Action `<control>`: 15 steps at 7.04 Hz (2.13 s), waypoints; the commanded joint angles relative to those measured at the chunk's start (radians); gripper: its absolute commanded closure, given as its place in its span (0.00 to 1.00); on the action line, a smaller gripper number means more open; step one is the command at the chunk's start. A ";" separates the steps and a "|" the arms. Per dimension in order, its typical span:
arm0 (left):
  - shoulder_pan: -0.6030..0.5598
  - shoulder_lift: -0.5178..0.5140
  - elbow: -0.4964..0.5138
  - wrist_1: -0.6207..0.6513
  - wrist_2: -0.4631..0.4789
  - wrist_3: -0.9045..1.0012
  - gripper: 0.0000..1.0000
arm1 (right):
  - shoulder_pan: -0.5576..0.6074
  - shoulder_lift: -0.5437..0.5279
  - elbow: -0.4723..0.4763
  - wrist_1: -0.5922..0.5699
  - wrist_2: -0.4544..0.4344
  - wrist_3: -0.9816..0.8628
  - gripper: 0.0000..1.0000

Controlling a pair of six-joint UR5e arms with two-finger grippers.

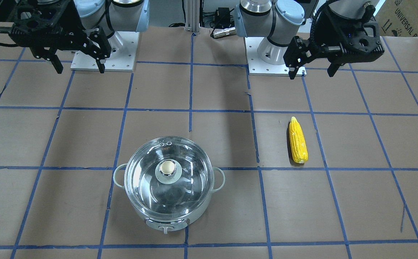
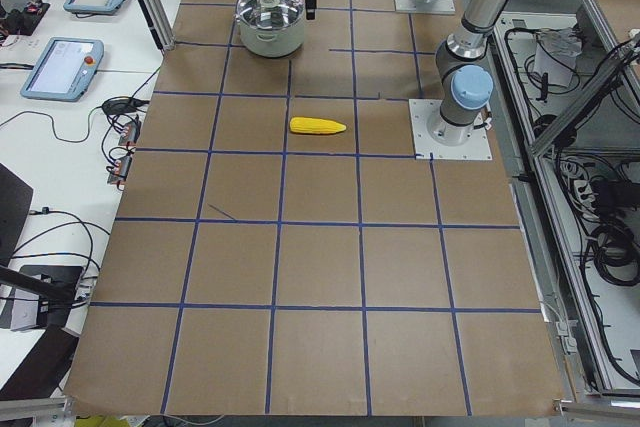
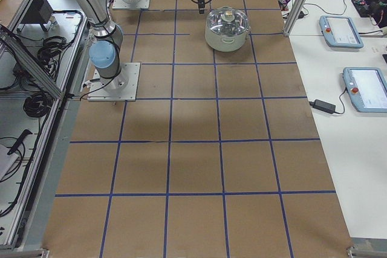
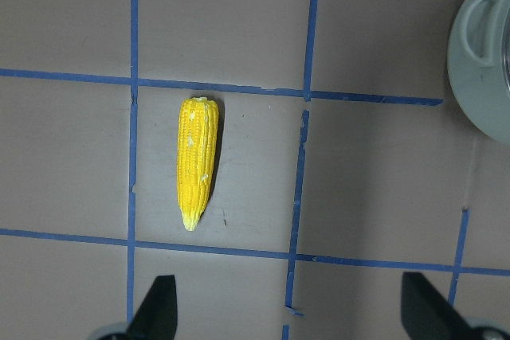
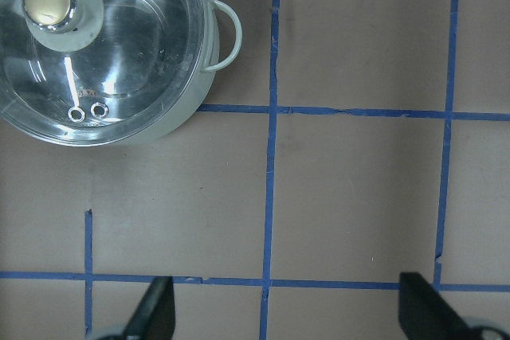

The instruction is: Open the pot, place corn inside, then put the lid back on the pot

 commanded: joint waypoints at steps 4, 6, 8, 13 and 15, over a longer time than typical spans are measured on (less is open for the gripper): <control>-0.001 0.010 -0.009 0.004 0.005 0.006 0.00 | 0.071 0.019 0.002 -0.060 -0.001 0.067 0.01; 0.002 0.010 -0.027 0.020 -0.004 -0.003 0.00 | 0.128 0.071 0.000 -0.138 -0.001 0.080 0.03; 0.000 0.012 -0.027 0.015 0.005 0.006 0.00 | 0.192 0.155 -0.014 -0.216 0.003 0.065 0.03; 0.005 0.006 -0.026 0.011 0.004 0.002 0.00 | 0.208 0.267 -0.063 -0.143 0.029 0.072 0.02; 0.008 0.001 -0.027 0.012 0.002 0.006 0.00 | 0.211 0.368 -0.202 -0.106 0.026 0.072 0.02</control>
